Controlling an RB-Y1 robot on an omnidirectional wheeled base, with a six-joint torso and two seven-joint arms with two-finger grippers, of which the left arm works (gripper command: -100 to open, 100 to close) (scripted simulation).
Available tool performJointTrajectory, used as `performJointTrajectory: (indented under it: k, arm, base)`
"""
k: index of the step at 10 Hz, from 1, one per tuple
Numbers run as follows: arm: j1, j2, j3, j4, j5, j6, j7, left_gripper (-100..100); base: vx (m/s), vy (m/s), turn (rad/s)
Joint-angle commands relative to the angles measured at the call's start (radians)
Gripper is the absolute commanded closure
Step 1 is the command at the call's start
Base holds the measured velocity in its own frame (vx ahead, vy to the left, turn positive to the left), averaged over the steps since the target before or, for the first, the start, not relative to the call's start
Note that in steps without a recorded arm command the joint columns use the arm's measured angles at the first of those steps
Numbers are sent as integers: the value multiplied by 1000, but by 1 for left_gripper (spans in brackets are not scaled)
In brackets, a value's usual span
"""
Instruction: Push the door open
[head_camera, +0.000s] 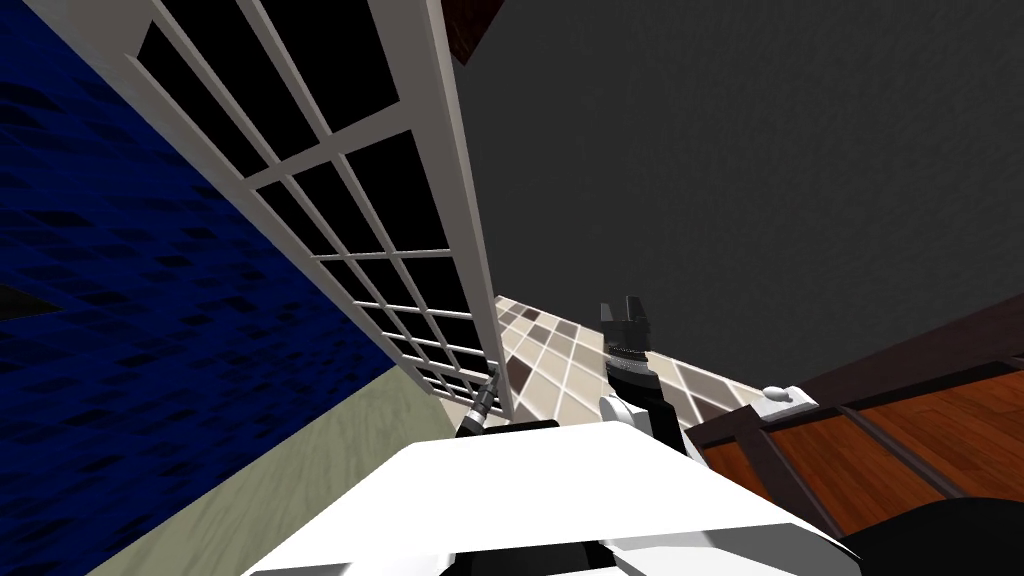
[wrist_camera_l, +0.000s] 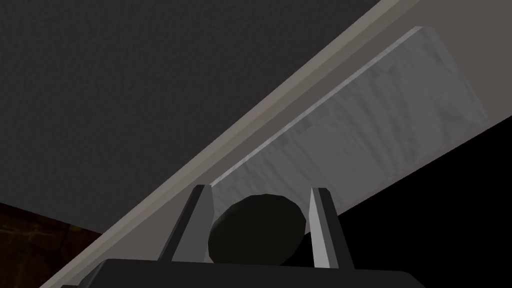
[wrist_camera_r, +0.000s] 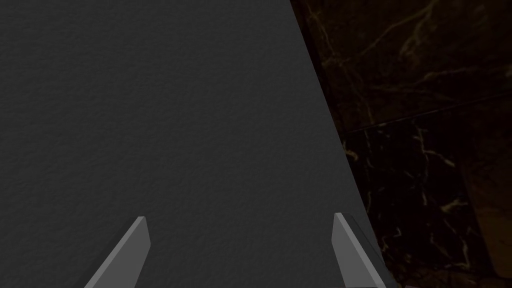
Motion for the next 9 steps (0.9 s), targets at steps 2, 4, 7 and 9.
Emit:
performJointTrajectory:
  k: [2,4,7,9]
  arm:
    - [-8,13,-4,-12,43,-16,41,100]
    - [-7,20,-19,-18,78,-22,77,100]
    - [-6,32,-44,-27,134,-31,136,100]
    - [-5,37,-54,-31,157,-34,159,100]
  base:
    - [73,-29,4]
    - [76,-33,1]
    - [86,-34,8]
    - [69,-30,-7]
